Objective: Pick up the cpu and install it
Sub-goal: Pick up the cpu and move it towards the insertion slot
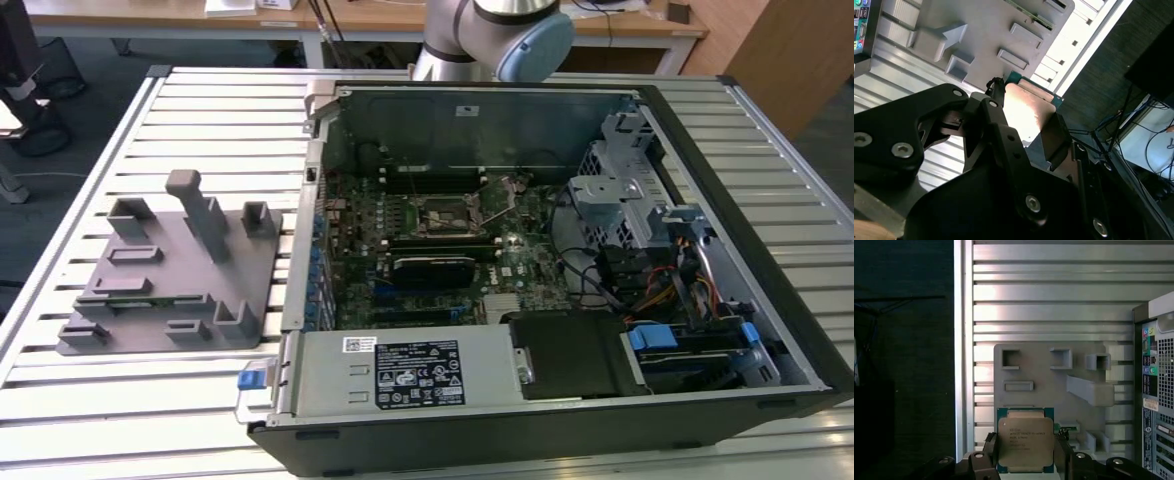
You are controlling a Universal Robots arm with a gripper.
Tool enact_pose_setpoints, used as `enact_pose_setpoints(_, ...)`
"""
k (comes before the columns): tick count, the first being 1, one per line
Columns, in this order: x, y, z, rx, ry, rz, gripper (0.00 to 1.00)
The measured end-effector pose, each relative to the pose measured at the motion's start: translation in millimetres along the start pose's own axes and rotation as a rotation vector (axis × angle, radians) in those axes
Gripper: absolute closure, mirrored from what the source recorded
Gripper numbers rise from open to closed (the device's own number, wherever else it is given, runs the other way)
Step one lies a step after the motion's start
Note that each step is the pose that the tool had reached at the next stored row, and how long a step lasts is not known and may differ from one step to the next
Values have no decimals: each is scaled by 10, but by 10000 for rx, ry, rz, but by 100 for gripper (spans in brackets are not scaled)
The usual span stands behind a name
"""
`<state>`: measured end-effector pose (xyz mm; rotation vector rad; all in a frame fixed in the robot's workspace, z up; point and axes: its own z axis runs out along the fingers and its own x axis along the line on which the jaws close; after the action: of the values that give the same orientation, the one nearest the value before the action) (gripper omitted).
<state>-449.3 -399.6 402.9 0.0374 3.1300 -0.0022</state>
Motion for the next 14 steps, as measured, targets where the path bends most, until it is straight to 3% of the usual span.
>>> enact_pose_setpoints(5, -17, 1, -2, 2, 3, 2, 47)
enact_pose_setpoints(14, -175, 4, 0, 2, 2, 1, 47)
